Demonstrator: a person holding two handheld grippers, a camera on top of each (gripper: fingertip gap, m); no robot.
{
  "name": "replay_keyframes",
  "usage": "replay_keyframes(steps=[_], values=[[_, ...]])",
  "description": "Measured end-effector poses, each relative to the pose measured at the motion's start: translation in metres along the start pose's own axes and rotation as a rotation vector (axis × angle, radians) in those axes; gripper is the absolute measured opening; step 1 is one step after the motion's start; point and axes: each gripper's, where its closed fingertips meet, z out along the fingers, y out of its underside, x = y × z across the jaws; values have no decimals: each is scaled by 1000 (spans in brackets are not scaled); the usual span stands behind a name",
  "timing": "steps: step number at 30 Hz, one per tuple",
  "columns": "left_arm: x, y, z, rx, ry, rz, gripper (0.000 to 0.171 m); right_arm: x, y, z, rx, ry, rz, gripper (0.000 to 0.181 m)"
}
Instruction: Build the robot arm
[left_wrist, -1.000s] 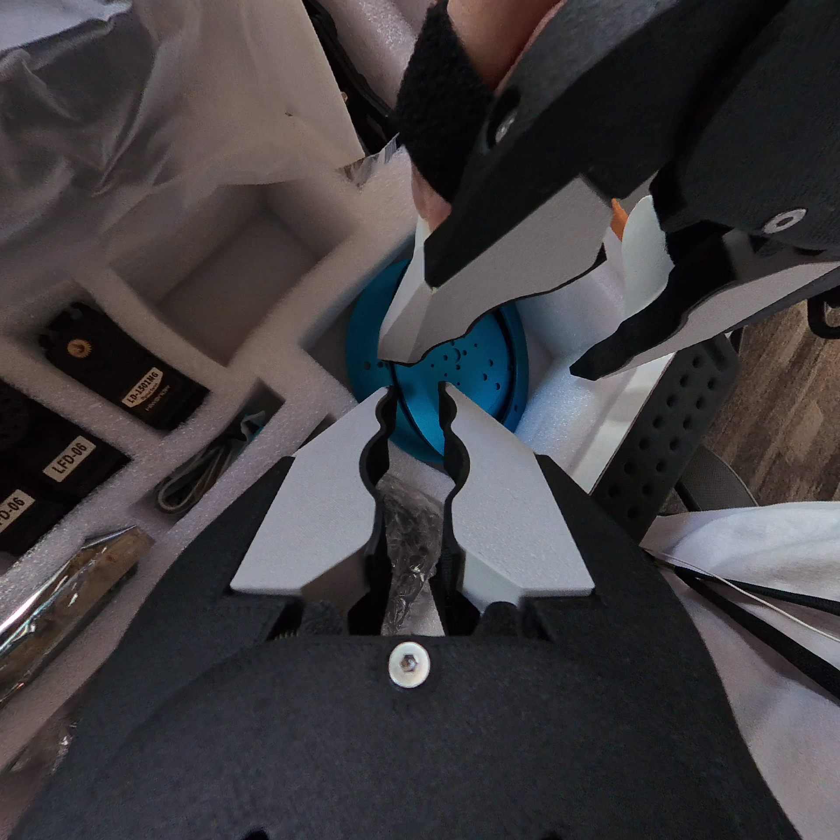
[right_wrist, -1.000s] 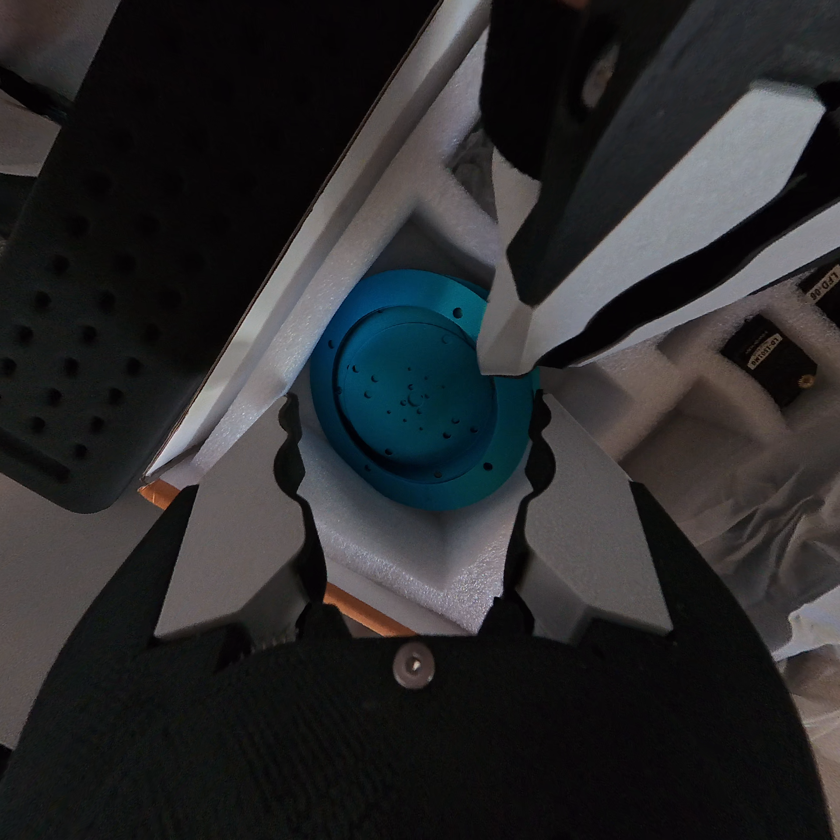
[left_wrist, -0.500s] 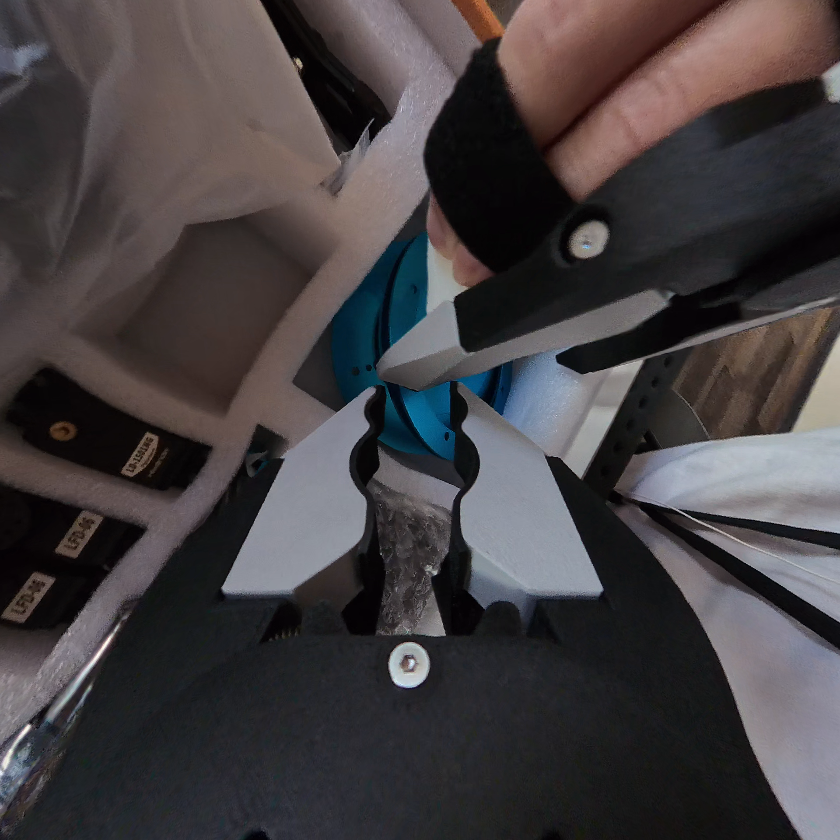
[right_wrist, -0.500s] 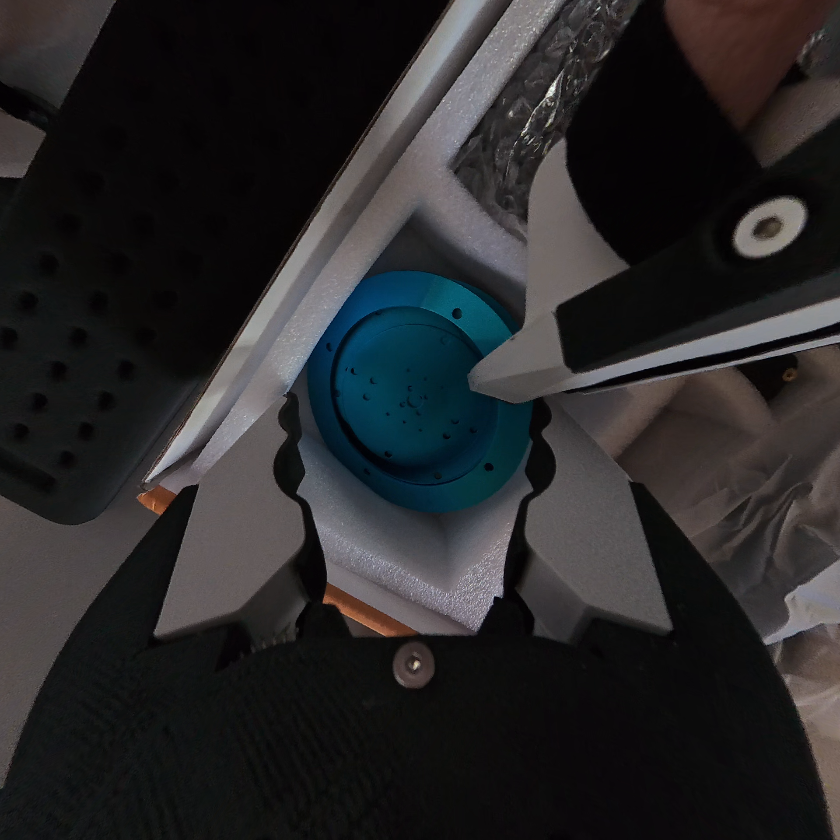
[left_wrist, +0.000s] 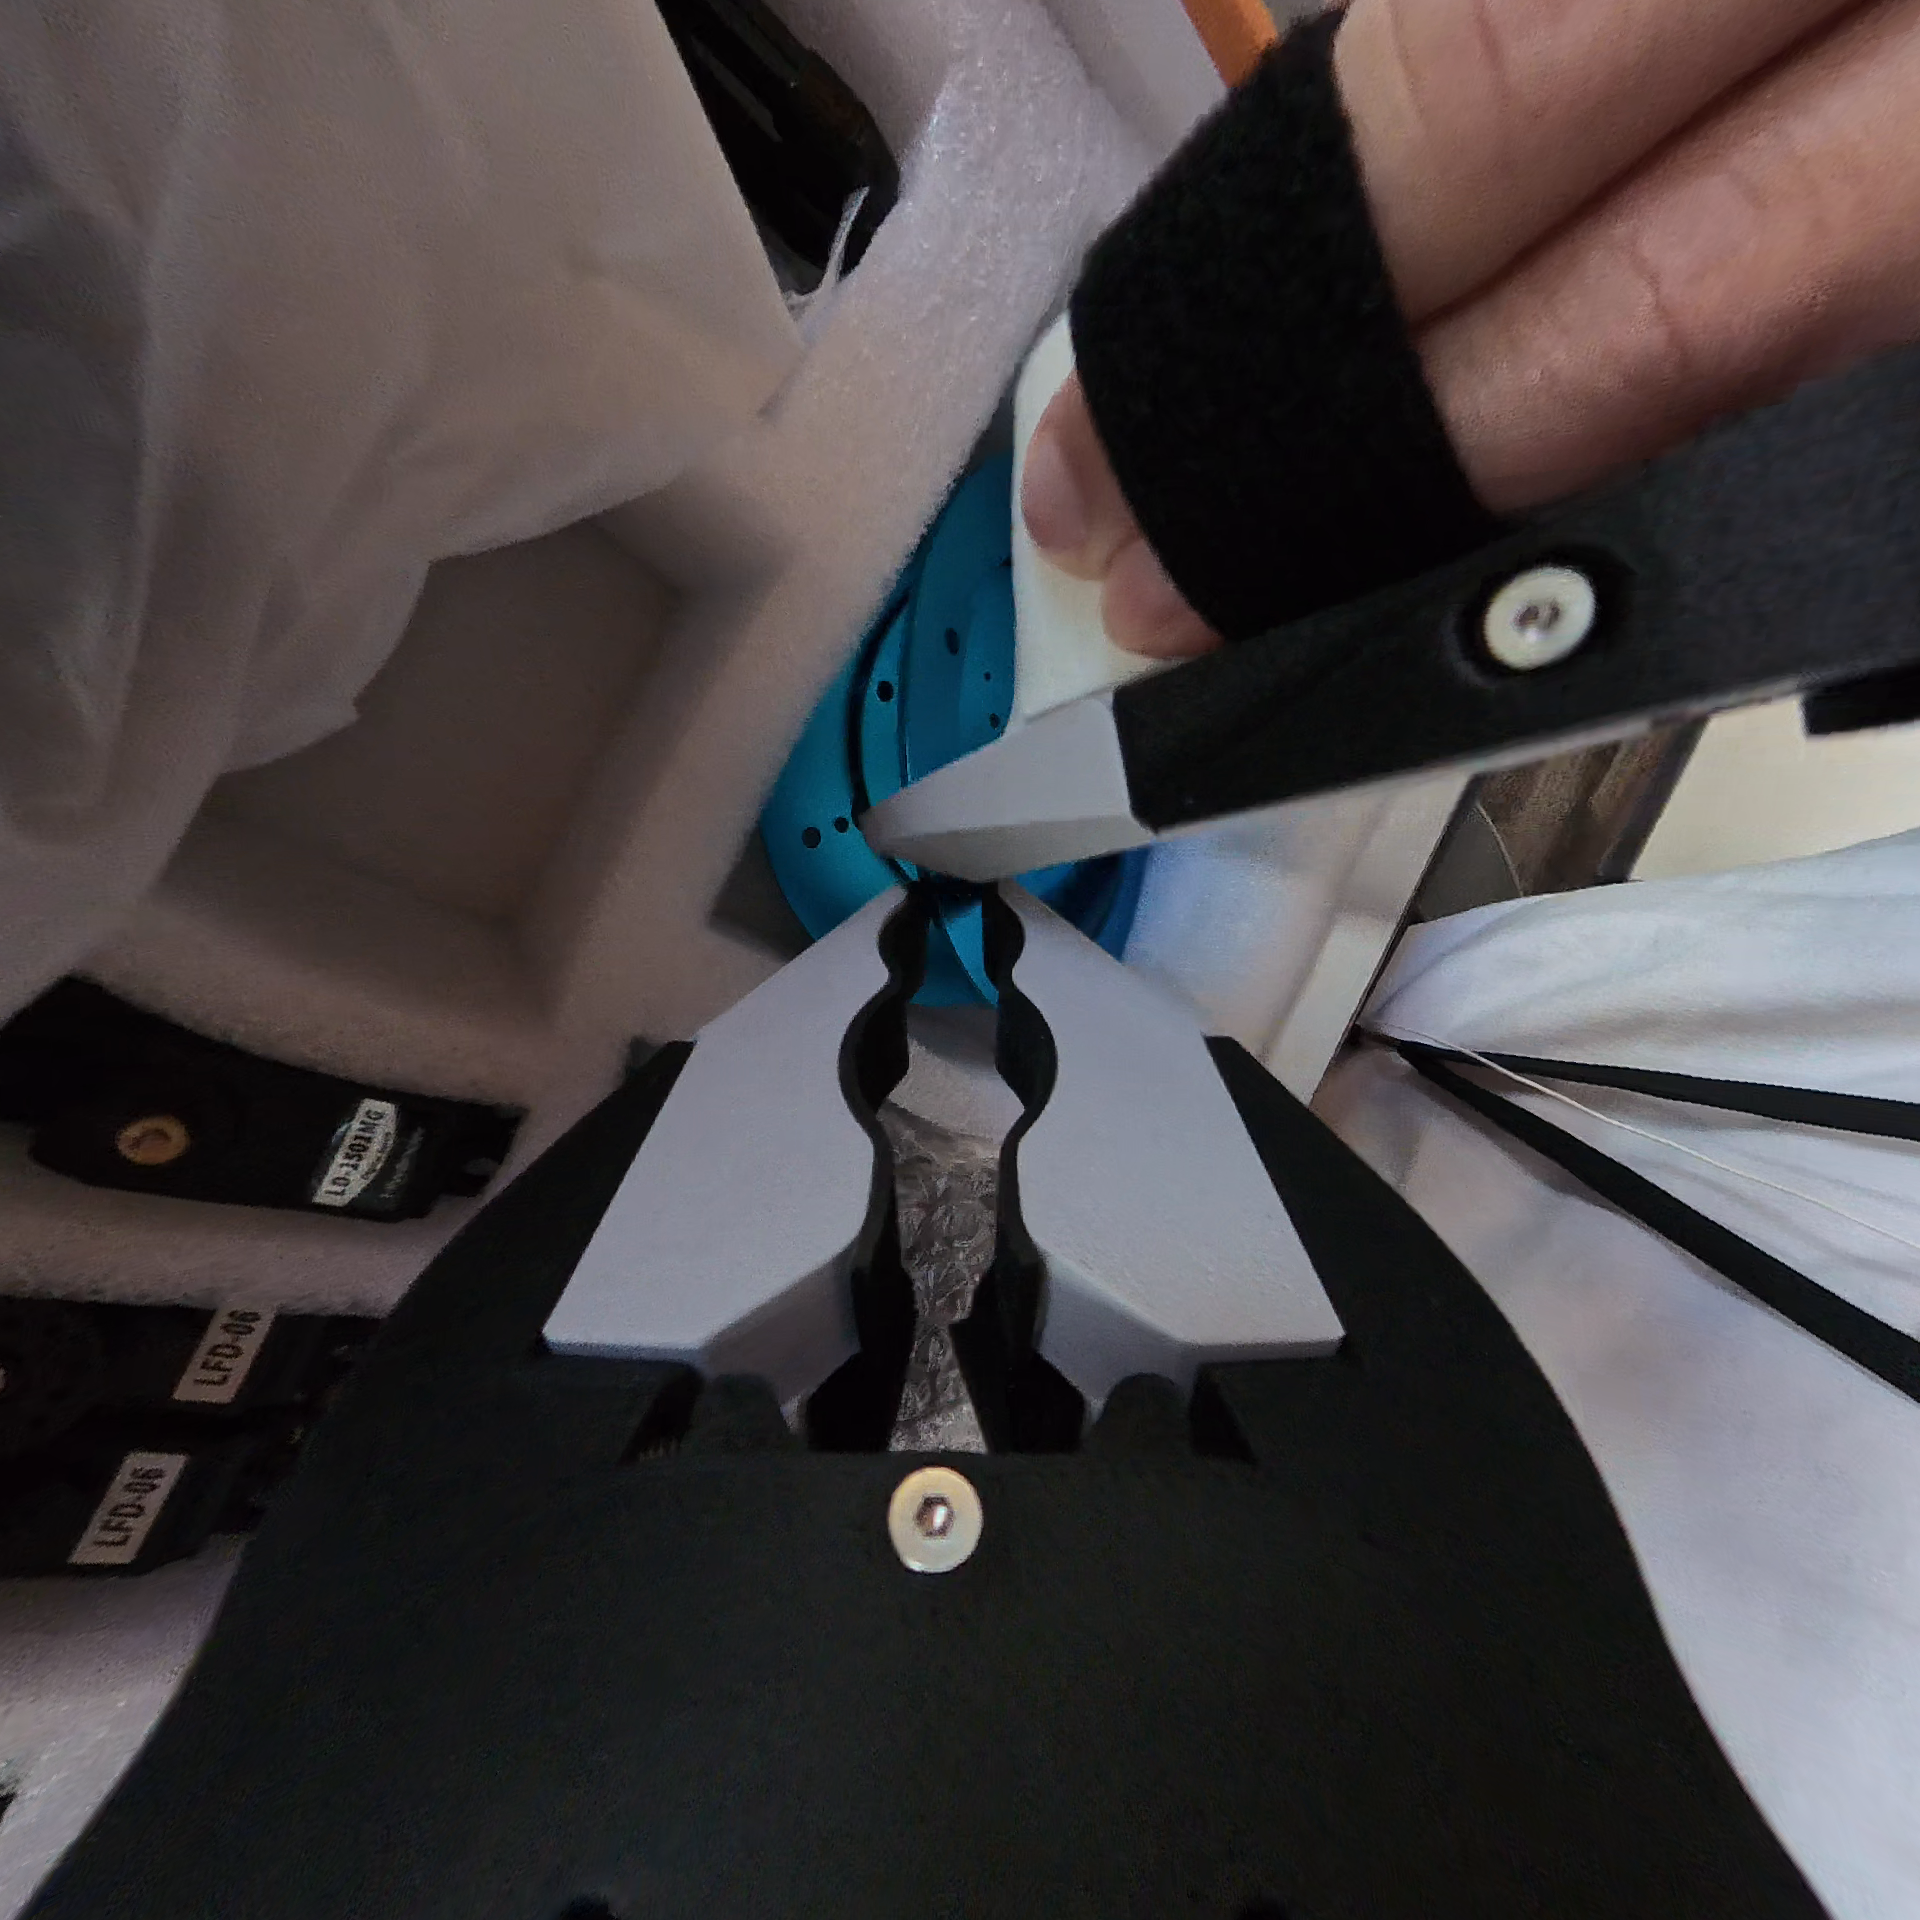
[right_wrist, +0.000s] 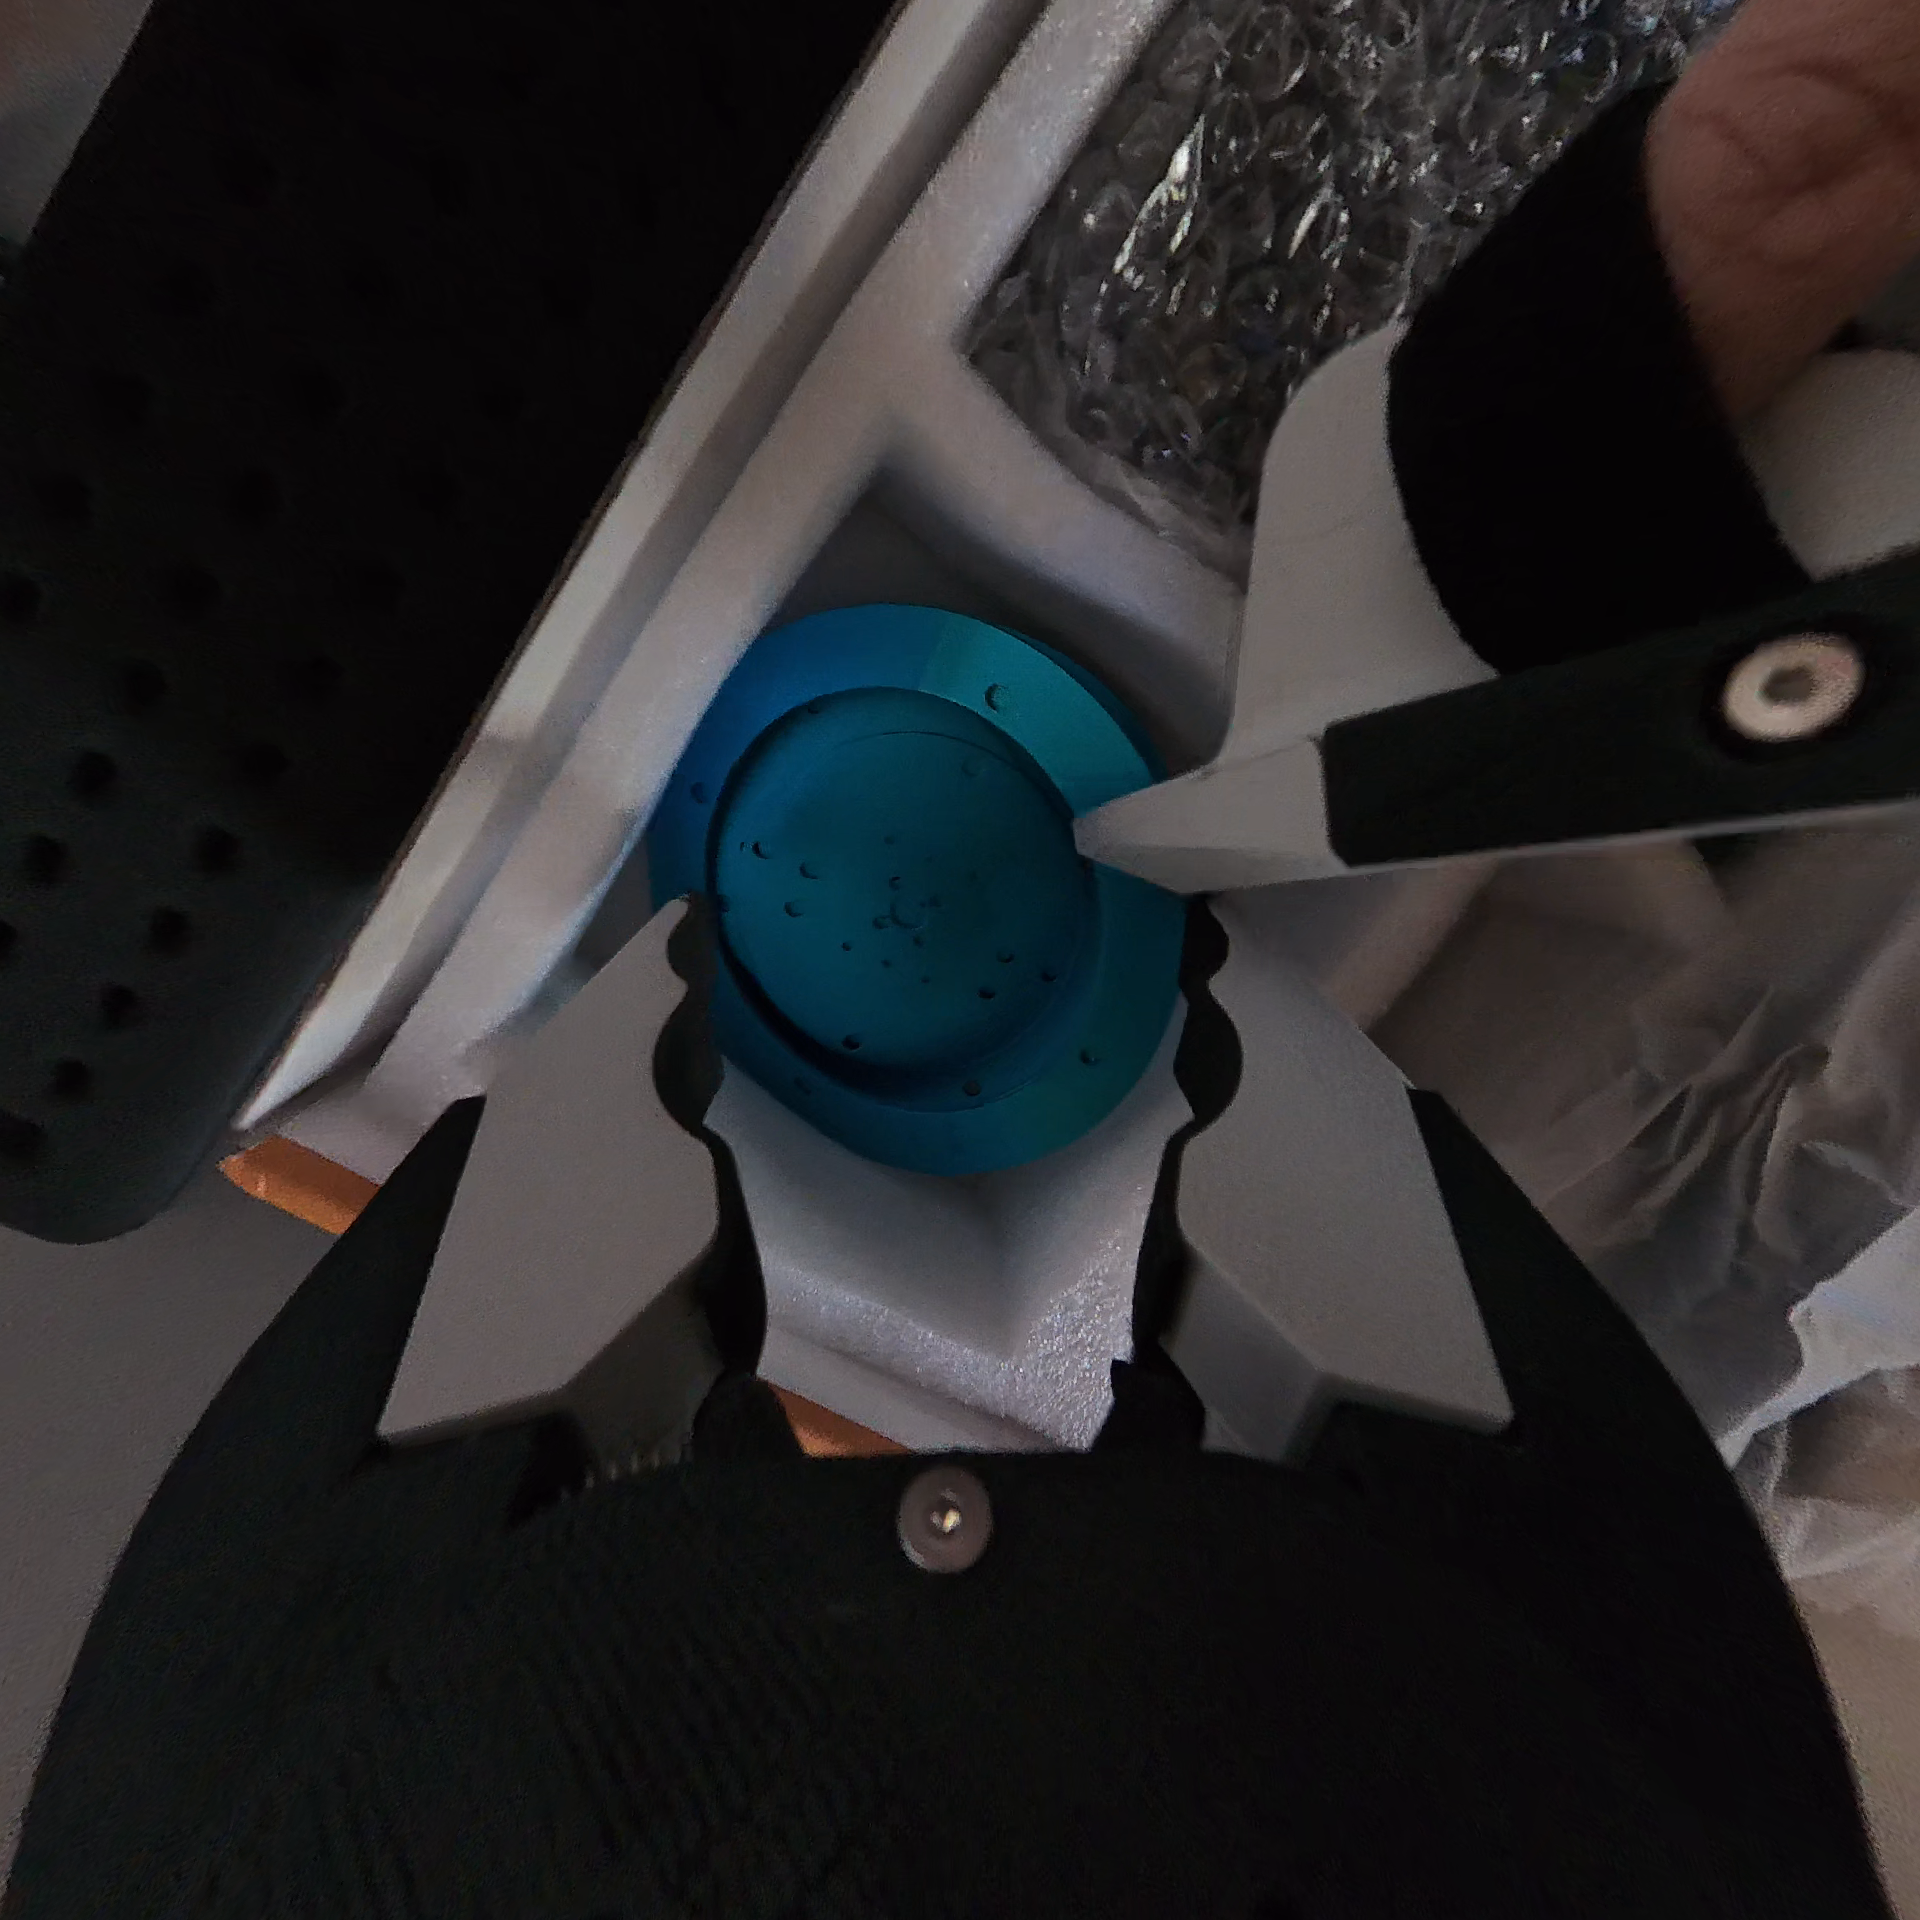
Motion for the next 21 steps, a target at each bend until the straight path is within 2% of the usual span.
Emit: replay_keyframes(steps=[5, 8, 12, 18, 21], values=[[1, -1, -2, 43, 33, 5, 7, 17, 14, 1, 17, 68, 23, 79], [3, -2, -3, 70, 56, 10, 6, 22, 12, 5, 41, 62, 36, 49], [4, -3, -5, 103, 88, 0, 5, 37, 25, 15, -71, 162, -32, 16], [7, -4, -8, 127, 128, -25, 4, 38, 21, 11, -40, 165, 73, 10], [12, -6, -11, 148, 171, -45, 3, 38, 20, 6, -27, 215, 78, 9]])
